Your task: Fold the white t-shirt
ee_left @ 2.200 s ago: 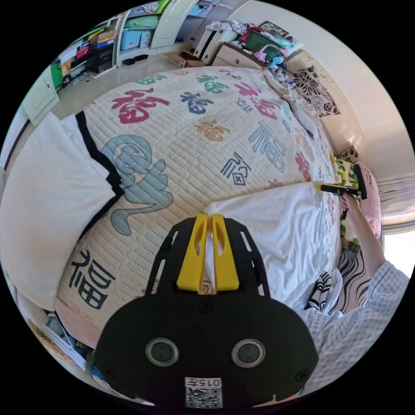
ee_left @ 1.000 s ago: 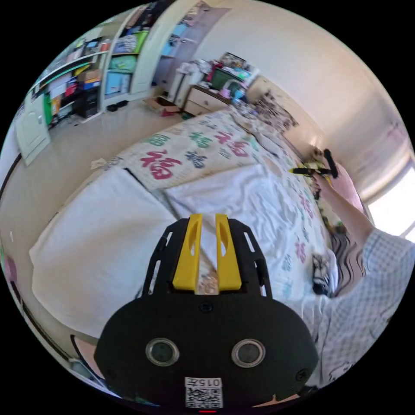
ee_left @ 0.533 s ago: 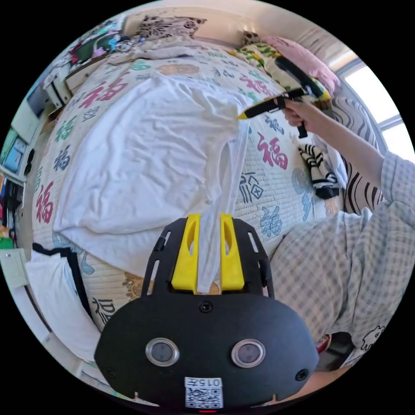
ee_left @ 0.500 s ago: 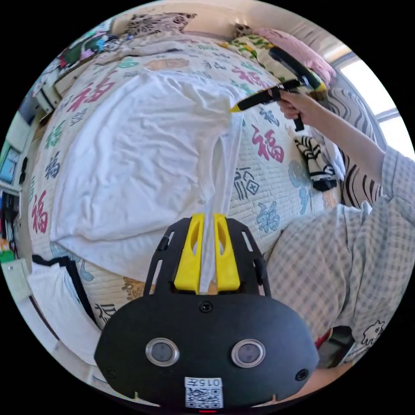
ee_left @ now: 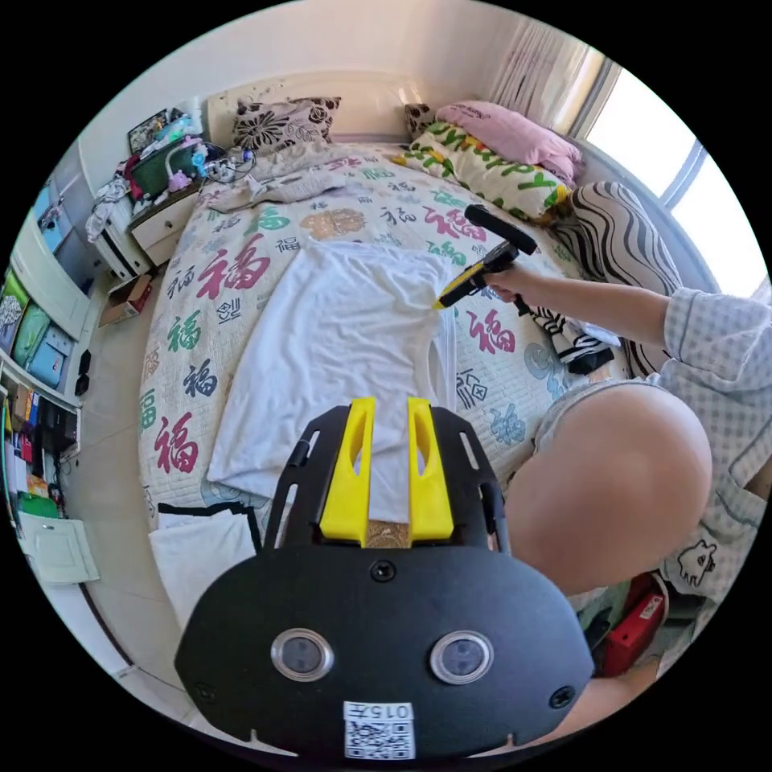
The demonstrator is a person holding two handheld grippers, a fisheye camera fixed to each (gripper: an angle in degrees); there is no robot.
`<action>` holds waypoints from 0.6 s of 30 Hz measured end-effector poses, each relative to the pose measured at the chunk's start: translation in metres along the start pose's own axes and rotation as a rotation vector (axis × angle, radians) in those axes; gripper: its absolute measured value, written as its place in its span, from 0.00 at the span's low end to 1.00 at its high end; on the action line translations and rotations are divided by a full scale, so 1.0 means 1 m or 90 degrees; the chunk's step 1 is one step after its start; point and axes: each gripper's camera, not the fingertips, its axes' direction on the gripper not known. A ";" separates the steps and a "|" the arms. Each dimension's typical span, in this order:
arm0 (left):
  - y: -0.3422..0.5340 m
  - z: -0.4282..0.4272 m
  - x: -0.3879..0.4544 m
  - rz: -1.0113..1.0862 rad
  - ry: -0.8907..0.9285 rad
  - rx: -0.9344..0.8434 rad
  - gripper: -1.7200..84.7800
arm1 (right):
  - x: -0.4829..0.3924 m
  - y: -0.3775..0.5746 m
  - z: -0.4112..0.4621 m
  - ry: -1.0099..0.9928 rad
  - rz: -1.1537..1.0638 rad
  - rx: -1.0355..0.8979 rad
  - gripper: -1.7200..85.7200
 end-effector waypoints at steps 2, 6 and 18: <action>0.018 0.022 -0.008 0.011 0.004 -0.004 0.11 | -0.002 -0.014 0.002 0.012 0.027 0.006 0.11; 0.038 0.042 -0.031 0.031 0.057 -0.064 0.12 | -0.003 -0.036 0.007 0.025 0.090 0.004 0.09; 0.079 0.045 0.005 -0.153 0.007 0.054 0.12 | 0.007 -0.070 0.006 0.036 -0.055 -0.001 0.03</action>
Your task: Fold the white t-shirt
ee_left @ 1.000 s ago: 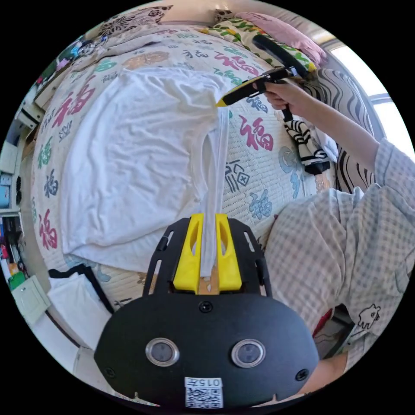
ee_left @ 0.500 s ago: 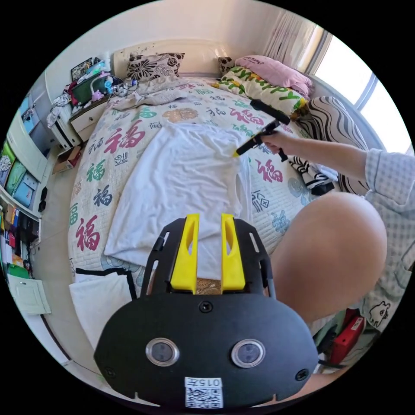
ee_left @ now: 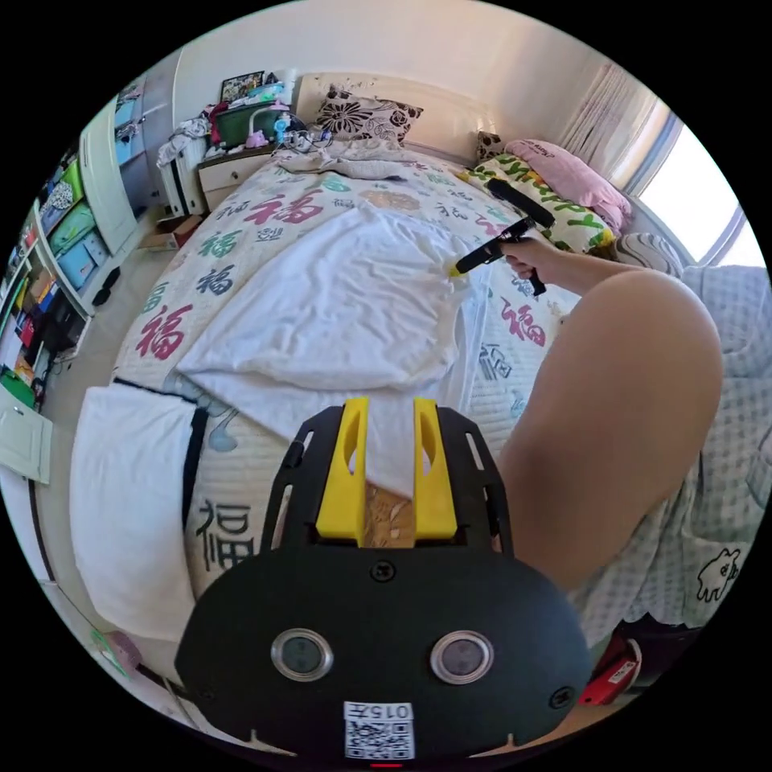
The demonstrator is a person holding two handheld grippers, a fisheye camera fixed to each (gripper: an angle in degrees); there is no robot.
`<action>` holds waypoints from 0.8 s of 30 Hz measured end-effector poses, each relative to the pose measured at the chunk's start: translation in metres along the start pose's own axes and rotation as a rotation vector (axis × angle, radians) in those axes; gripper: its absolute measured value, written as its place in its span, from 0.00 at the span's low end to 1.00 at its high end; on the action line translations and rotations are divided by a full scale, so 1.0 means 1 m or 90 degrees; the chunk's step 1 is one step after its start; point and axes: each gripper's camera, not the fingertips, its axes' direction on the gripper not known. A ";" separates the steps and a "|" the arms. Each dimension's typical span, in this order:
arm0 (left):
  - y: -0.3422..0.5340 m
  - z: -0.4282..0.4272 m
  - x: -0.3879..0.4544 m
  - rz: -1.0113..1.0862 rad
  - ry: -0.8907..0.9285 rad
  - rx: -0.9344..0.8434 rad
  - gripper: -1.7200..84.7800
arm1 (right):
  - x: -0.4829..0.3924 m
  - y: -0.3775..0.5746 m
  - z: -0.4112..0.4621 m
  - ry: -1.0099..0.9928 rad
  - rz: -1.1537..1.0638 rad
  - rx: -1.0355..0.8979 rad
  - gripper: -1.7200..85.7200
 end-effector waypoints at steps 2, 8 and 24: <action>-0.025 0.017 0.004 0.024 0.067 -0.005 0.12 | 0.013 0.005 -0.014 -0.034 -0.006 0.019 0.03; -0.059 0.073 0.027 0.097 0.032 -0.119 0.11 | 0.035 -0.007 -0.012 -0.085 -0.075 -0.014 0.02; -0.050 0.086 0.018 0.121 0.071 -0.145 0.06 | 0.067 -0.140 -0.037 -0.229 -0.374 -0.260 0.06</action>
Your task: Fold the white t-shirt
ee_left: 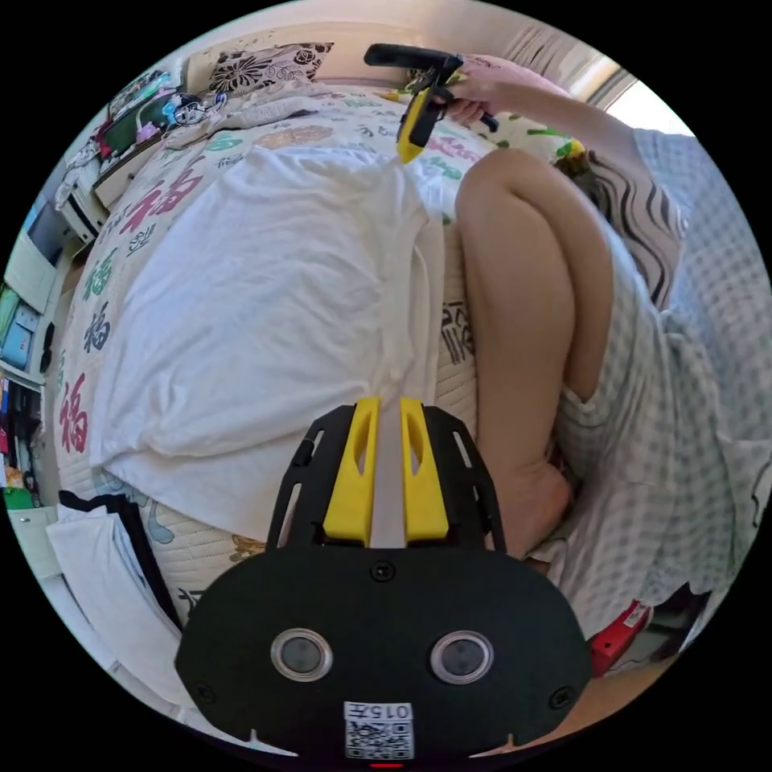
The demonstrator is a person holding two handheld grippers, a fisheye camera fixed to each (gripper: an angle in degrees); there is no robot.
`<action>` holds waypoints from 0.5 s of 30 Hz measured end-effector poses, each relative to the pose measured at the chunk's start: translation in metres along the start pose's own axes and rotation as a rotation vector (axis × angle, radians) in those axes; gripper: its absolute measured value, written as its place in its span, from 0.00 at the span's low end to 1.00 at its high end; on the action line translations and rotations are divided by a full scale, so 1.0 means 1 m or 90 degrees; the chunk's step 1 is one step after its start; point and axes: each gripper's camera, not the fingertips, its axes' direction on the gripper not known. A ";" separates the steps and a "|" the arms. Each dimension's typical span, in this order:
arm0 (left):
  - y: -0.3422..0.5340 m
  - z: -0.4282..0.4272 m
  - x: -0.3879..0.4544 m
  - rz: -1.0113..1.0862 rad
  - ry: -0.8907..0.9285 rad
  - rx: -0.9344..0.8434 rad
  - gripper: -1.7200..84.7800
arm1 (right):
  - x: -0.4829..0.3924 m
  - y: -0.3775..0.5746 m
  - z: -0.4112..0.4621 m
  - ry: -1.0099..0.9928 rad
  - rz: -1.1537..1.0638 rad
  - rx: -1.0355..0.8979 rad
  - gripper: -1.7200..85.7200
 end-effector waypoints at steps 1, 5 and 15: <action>0.006 -0.014 -0.011 -0.023 0.044 0.041 0.07 | 0.005 -0.006 -0.010 -0.012 0.003 0.004 0.07; 0.031 -0.060 -0.053 -0.112 0.083 0.111 0.11 | 0.016 -0.011 -0.023 -0.067 -0.027 -0.103 0.09; 0.012 0.004 -0.059 -0.138 0.088 0.123 0.10 | 0.009 -0.076 0.061 0.087 0.025 -0.096 0.04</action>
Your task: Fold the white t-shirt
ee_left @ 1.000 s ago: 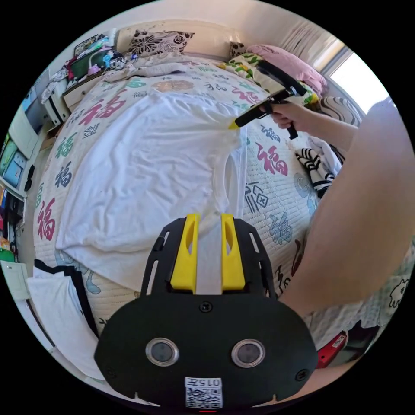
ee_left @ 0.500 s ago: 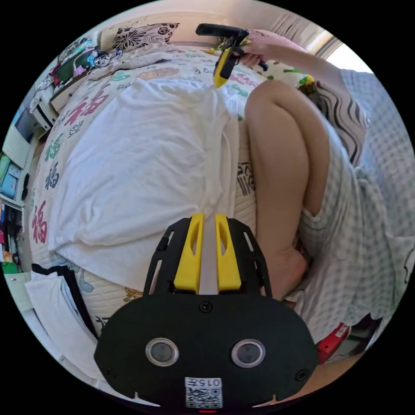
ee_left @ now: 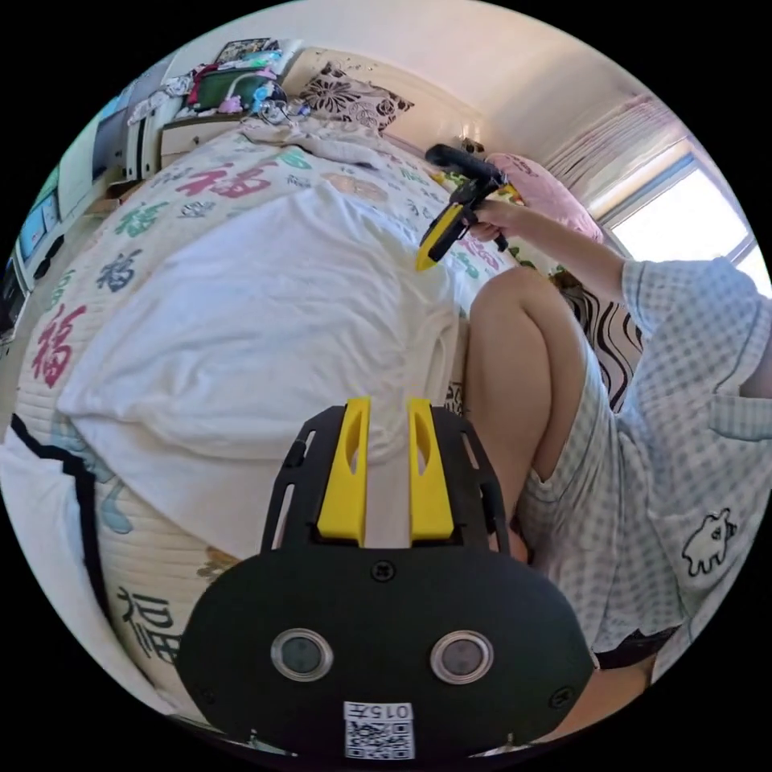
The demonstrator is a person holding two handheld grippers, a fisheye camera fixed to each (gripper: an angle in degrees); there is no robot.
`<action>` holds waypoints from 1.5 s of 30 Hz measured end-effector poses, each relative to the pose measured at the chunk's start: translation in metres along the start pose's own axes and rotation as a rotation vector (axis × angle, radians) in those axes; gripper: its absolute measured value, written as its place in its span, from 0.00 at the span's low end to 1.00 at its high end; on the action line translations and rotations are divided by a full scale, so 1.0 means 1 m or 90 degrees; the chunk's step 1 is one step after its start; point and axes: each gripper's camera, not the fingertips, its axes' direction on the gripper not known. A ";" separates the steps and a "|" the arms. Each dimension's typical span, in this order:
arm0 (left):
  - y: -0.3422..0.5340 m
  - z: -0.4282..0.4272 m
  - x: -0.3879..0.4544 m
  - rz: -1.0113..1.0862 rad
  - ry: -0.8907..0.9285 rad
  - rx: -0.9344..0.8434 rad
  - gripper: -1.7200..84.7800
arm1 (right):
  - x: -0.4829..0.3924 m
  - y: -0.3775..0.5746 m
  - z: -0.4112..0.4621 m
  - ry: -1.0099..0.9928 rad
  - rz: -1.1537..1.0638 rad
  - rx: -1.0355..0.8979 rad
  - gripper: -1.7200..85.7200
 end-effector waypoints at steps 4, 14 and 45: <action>0.010 0.023 0.000 -0.035 -0.042 -0.046 0.09 | 0.003 0.013 0.014 -0.039 0.033 -0.016 0.03; -0.012 -0.100 -0.108 -0.177 -0.197 0.131 0.15 | 0.043 -0.061 -0.072 0.083 0.224 0.379 0.14; -0.007 -0.121 -0.145 -0.269 -0.290 0.202 0.10 | -0.085 -0.132 0.037 0.388 0.196 0.347 0.10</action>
